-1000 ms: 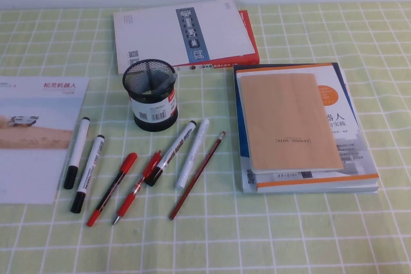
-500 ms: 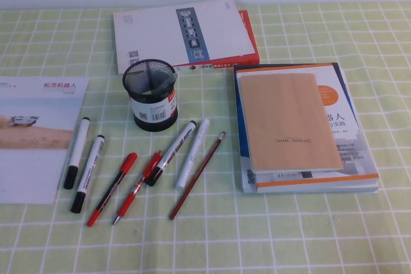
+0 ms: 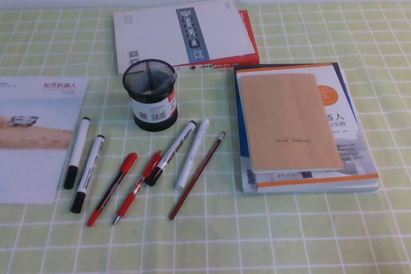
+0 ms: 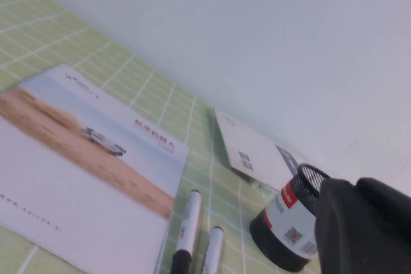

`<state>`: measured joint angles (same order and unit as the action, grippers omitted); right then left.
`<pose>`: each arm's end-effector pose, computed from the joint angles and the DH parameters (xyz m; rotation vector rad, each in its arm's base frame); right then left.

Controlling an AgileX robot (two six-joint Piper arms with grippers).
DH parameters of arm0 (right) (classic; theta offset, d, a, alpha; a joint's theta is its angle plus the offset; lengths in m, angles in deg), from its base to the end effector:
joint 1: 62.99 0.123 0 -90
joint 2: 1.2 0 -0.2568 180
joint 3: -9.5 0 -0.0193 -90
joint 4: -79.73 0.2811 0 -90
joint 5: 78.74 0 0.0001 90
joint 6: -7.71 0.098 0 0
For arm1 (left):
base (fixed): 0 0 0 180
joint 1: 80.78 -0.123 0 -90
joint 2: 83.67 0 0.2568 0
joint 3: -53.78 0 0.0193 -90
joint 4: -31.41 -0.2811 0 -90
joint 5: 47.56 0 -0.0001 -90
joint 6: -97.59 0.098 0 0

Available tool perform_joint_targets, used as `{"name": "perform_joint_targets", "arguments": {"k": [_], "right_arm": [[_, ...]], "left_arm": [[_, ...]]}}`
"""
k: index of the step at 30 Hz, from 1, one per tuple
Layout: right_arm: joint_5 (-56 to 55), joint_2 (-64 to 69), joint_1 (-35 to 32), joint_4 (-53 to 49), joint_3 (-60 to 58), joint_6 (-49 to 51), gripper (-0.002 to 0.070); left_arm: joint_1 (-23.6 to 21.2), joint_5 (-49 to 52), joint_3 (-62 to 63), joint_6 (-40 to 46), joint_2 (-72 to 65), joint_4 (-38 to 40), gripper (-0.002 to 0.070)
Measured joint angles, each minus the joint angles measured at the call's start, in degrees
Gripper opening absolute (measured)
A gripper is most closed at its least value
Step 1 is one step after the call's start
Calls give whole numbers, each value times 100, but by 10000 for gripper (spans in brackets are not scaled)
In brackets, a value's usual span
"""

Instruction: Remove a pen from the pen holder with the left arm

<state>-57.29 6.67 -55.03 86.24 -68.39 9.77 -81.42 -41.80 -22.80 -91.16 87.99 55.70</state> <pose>0.1164 0.0204 0.1693 -0.0261 1.8750 0.2323 0.1222 -0.0027 0.2040 -0.4287 1.5349 -0.4733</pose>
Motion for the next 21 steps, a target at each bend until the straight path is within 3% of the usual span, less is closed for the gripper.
{"name": "perform_joint_targets", "arguments": {"k": [8,13,16,21], "right_arm": [[0,0,0,0,0,0,-15],[0,0,0,0,0,0,-15],[0,0,0,0,0,0,-15],[0,0,0,0,0,0,-15]], "left_arm": [[0,1254,1736,809,-1768,0,-3],[0,2089,2890,2072,-3239,143,-3],[0,2392,3438,3194,-4099,710,-3],[0,2516,3969,5360,-5225,2472,-3]]}}
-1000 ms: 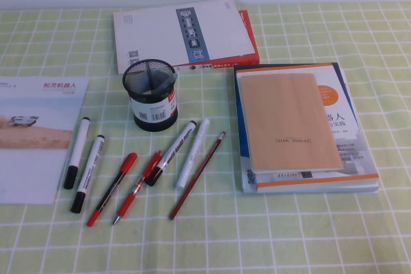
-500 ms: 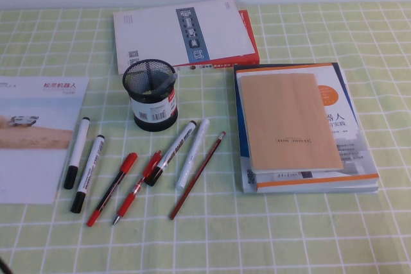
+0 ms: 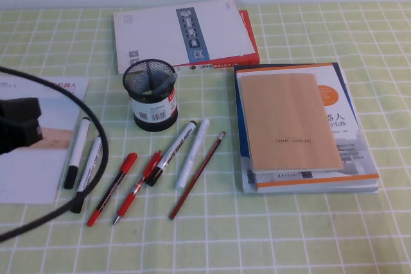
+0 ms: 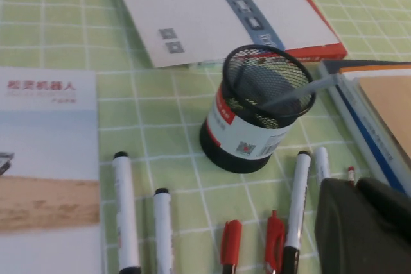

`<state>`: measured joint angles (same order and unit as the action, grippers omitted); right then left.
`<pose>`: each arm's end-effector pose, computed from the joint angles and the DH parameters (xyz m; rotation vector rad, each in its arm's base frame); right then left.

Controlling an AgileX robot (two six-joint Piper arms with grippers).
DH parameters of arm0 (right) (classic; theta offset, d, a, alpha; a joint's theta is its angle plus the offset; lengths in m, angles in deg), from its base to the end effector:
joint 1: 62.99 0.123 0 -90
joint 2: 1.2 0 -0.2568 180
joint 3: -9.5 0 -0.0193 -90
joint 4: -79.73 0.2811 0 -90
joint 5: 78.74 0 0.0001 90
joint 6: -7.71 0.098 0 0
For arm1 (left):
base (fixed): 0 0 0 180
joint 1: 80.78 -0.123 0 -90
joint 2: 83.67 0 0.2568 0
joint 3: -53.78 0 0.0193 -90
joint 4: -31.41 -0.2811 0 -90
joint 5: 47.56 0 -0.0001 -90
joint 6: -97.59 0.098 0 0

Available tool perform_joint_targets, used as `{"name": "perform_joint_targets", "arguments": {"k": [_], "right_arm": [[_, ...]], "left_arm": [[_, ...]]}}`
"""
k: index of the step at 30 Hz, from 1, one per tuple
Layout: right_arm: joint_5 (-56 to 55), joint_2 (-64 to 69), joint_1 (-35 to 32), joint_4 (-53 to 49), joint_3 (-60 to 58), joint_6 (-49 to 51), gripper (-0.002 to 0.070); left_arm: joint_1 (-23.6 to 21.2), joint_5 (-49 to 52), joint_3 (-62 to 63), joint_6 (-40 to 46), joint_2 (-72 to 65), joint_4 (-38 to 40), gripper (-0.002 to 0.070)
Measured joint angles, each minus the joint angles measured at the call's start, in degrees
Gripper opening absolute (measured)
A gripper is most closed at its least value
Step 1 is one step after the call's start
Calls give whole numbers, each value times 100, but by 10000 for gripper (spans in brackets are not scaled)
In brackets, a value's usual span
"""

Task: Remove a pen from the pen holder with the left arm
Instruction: Pick up the pen from the pen holder

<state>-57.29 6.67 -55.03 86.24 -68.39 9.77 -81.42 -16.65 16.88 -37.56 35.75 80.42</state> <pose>0.1164 0.0204 0.1693 -0.0261 1.8750 0.2323 0.2345 -0.0354 0.2855 0.2355 2.0432 -0.4031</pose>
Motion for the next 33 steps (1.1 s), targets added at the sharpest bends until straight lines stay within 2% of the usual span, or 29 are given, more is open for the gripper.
{"name": "perform_joint_targets", "arguments": {"k": [2,5,8,11,15,20,24,28,33], "right_arm": [[0,0,0,0,0,0,-15],[0,0,0,0,0,0,-15],[0,0,0,0,0,0,-15],[0,0,0,0,0,0,-15],[0,0,0,0,0,0,-15],[0,0,0,0,0,0,-15],[0,0,0,0,0,0,-15],[0,0,0,0,0,0,-15],[0,0,0,0,0,0,-15]], "left_arm": [[28,13,96,731,-438,683,-3],[276,-176,181,1421,-1008,1284,-3],[852,-563,313,1827,-1539,1495,-3],[1495,-788,392,1969,-1865,1574,-3],[2025,-1086,402,2181,-2034,1660,-3],[2880,-2697,305,2393,-2043,1785,-3],[3493,-3358,171,2355,-2048,1597,-3],[3833,-3382,38,2236,-2083,1393,-3],[3905,-3333,-26,2105,-2083,1435,-3]]}}
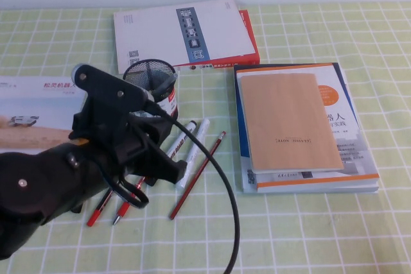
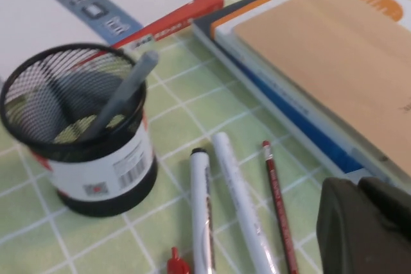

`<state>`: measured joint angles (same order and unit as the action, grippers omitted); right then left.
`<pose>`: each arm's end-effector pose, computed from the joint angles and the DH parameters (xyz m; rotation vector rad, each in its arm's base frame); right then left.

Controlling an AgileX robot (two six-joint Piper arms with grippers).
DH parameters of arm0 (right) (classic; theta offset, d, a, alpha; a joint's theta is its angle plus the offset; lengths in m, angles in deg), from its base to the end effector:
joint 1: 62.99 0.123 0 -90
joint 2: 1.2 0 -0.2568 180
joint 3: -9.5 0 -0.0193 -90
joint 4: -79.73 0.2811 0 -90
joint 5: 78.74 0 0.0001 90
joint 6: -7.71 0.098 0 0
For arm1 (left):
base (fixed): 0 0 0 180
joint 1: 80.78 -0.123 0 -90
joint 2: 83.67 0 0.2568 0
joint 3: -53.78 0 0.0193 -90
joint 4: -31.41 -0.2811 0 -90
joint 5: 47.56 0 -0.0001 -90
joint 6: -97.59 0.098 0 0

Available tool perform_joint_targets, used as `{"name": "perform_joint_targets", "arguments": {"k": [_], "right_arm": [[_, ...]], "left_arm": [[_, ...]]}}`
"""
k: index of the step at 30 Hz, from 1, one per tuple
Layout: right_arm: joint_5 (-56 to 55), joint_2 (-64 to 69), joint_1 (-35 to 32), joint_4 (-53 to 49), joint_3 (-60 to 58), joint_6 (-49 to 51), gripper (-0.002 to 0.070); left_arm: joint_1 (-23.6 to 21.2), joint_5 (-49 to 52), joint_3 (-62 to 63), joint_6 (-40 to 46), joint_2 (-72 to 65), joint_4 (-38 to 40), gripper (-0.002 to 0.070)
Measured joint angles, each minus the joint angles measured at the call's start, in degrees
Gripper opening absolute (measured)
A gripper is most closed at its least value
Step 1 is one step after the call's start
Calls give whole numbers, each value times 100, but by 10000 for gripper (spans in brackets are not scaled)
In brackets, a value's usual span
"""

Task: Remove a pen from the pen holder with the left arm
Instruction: Pick up the pen from the pen holder

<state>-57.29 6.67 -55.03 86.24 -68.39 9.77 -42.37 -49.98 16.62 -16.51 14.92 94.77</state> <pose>0.1164 0.0204 0.1693 -0.0261 1.8750 0.2323 0.2409 -0.1864 0.2142 0.7016 1.9458 -0.3492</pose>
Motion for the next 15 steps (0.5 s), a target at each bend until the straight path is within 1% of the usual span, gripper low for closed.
{"name": "perform_joint_targets", "arguments": {"k": [2,3,4,6,8,9,10,11,13,15], "right_arm": [[0,0,0,0,0,0,-15],[0,0,0,0,0,0,-15],[0,0,0,0,0,0,-15],[0,0,0,0,0,0,-15],[0,0,0,0,0,0,-15],[0,0,0,0,0,0,-15],[0,0,0,0,0,0,-15],[0,0,0,0,0,0,-15],[0,0,0,0,0,0,-15],[0,0,0,0,0,0,-15]], "left_arm": [[46,-198,-116,-283,0,-170,-3],[77,-292,-192,-557,0,-450,-3],[121,-437,-281,-1128,0,-845,-3],[160,-598,-442,-2152,0,-1841,-3],[160,-902,-620,-3714,-22,-3268,-3],[160,-1096,-691,-4316,-35,-3801,-3],[150,-1452,-783,-5079,-81,-4361,-3],[150,-1796,-876,-5519,-122,-4773,-3],[127,-2379,-1011,-5910,-243,-5216,-3],[87,-2783,-1035,-5919,-358,-5413,-2]]}}
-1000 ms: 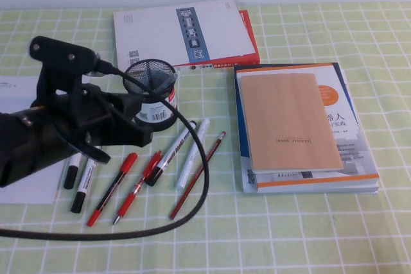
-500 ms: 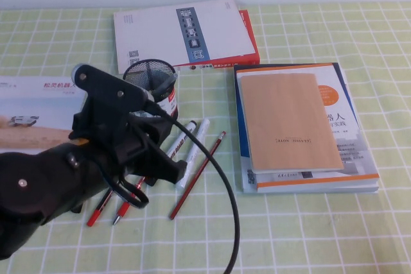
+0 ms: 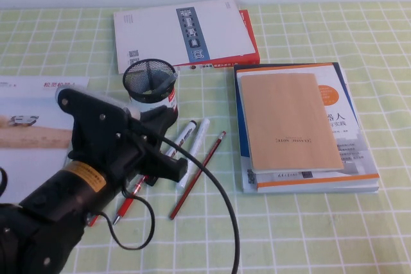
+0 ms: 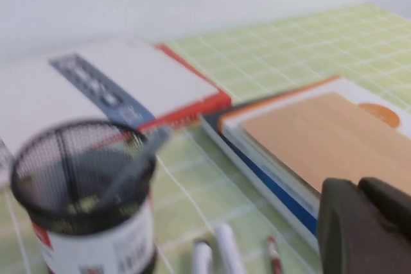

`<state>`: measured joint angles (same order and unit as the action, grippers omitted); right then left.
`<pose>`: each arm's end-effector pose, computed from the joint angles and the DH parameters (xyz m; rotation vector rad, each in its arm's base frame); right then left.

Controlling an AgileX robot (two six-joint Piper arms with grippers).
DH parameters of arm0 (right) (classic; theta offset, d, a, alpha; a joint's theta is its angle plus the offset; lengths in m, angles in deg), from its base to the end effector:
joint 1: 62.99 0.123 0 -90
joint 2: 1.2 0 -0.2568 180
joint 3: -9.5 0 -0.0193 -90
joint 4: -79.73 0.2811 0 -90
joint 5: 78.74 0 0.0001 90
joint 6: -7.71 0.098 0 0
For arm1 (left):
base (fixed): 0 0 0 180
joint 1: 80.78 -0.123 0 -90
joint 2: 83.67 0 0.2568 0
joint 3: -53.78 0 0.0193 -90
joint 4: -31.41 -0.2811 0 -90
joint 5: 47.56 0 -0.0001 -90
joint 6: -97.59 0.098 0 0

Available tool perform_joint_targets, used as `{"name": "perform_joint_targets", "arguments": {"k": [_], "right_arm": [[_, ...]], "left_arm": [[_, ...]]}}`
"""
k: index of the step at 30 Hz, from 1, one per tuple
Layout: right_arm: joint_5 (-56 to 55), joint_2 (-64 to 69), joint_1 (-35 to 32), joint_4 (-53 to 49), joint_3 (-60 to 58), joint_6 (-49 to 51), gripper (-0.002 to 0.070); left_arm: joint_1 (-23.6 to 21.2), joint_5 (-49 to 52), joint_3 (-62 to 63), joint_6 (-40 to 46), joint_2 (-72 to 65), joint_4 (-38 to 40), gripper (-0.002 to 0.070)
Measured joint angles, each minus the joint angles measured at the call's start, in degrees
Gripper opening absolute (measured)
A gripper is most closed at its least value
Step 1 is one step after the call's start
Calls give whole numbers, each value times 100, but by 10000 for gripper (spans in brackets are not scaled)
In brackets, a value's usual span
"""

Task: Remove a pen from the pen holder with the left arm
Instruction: Pick up the pen from the pen holder

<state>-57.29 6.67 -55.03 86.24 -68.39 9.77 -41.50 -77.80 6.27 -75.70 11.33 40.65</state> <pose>0.1164 0.0204 0.1693 -0.0261 1.8750 0.2323 0.2320 -0.1795 0.1817 0.5336 1.7305 -0.4340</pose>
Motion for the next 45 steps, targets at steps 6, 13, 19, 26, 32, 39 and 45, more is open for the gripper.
{"name": "perform_joint_targets", "arguments": {"k": [6,13,19,26,32,39,45], "right_arm": [[0,0,0,0,0,0,-15],[0,0,0,0,0,0,-15],[0,0,0,0,0,0,-15],[0,0,0,0,0,0,-15],[0,0,0,0,0,0,-15],[0,0,0,0,0,0,-15],[0,0,0,5,0,0,-15]], "left_arm": [[-205,-672,260,402,-518,-153,141],[-470,-1700,451,700,-1230,-502,385],[-747,-1847,797,873,-1830,-844,404],[-784,-1572,1326,1468,-2297,-1008,405],[-784,-1460,1643,1771,-2565,-1008,384],[-832,-1262,1854,1911,-2717,-870,335],[-909,-1258,1865,2117,-2738,-700,331]]}}
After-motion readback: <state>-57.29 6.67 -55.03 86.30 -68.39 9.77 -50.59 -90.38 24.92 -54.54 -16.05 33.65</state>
